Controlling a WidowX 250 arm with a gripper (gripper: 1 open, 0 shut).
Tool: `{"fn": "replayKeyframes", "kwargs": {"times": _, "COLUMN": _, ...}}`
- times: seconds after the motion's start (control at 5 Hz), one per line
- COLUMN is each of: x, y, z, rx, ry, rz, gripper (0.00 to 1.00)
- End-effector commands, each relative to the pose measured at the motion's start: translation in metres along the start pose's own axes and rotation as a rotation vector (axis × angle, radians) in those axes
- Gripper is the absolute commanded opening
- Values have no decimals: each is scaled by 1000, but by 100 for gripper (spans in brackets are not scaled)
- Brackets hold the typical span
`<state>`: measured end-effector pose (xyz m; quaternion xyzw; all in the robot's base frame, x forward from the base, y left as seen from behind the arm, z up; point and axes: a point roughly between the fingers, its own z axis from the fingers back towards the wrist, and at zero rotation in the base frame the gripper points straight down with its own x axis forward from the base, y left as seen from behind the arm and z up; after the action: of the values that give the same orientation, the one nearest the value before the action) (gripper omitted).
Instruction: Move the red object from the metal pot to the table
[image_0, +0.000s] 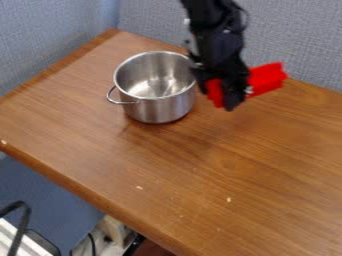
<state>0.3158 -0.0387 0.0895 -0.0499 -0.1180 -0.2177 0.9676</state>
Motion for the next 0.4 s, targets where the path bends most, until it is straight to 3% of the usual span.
{"fn": "replayKeyframes", "kwargs": {"times": 0.0, "x": 50, "y": -27, "z": -4, "rx": -12, "ry": -46, "rz": -73, "gripper": 0}}
{"fn": "replayKeyframes", "kwargs": {"times": 0.2, "x": 24, "y": -31, "z": -13, "rx": -39, "ry": 8, "rz": -154, "gripper": 0}}
